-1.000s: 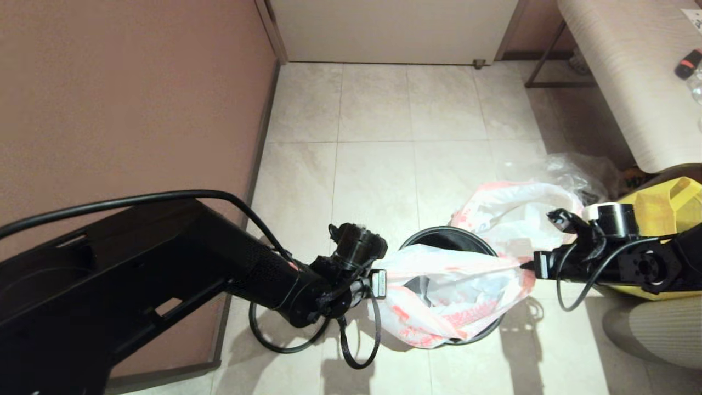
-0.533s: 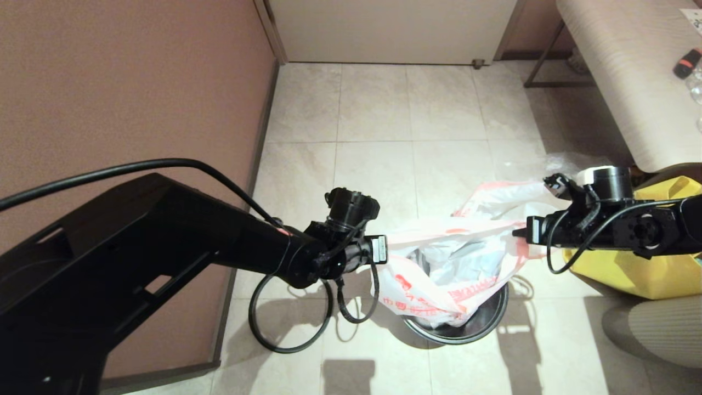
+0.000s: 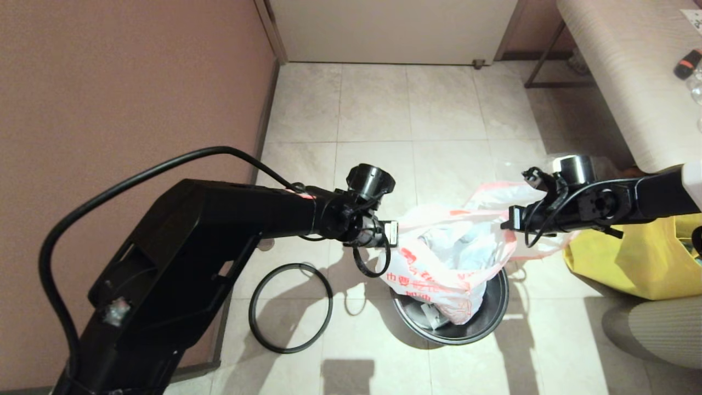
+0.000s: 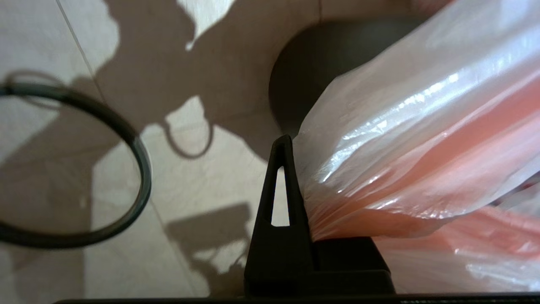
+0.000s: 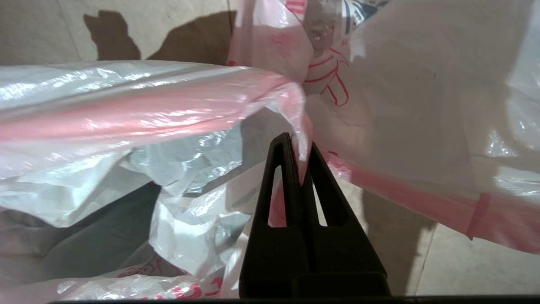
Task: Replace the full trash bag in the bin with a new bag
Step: Put the new garbage bag on the trash can
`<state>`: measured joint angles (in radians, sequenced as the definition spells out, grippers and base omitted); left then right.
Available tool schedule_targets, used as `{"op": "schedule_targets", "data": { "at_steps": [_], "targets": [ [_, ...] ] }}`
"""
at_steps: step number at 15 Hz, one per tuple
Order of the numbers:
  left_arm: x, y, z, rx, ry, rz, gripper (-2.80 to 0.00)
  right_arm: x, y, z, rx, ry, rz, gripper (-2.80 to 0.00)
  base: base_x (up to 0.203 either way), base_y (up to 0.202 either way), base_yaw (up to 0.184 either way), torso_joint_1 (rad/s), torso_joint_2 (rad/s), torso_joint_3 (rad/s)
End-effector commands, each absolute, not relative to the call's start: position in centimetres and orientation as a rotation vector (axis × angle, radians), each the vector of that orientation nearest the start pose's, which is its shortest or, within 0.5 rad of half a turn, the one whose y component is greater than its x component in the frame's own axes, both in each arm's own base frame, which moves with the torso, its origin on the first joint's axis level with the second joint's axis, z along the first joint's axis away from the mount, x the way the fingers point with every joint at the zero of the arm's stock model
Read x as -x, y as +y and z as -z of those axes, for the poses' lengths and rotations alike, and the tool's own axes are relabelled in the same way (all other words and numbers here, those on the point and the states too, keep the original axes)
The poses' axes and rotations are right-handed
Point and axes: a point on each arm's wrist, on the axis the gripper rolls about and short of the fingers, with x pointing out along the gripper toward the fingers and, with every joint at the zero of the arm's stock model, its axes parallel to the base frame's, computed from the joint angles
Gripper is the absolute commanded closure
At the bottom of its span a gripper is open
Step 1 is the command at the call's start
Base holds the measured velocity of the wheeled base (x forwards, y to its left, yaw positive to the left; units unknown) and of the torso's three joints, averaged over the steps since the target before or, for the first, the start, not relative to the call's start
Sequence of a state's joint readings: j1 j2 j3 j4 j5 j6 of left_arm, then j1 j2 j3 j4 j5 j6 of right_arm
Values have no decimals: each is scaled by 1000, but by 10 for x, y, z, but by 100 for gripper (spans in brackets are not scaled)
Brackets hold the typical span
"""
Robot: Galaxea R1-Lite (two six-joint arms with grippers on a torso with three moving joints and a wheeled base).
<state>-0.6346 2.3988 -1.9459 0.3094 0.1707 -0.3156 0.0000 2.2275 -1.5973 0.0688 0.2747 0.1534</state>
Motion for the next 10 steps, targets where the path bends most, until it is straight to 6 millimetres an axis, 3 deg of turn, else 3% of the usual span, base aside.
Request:
{"op": "schedule_targets", "data": {
  "at_steps": [1, 4, 7, 10],
  "targets": [
    [-401, -282, -93, -38, 845, 293, 0, -452, 6, -110, -244, 767, -204, 0, 0, 0, 0, 0, 0, 0],
    [-411, -270, -59, -66, 937, 242, 0, -451, 3, -96, -245, 830, -194, 0, 0, 0, 0, 0, 0, 0],
    [-416, -266, -48, -64, 959, 229, 0, -455, 4, -92, -231, 831, -201, 0, 0, 0, 0, 0, 0, 0],
    [-404, -272, -36, -89, 1012, 252, 0, -456, 4, -80, -230, 861, -202, 0, 0, 0, 0, 0, 0, 0]
  ]
}}
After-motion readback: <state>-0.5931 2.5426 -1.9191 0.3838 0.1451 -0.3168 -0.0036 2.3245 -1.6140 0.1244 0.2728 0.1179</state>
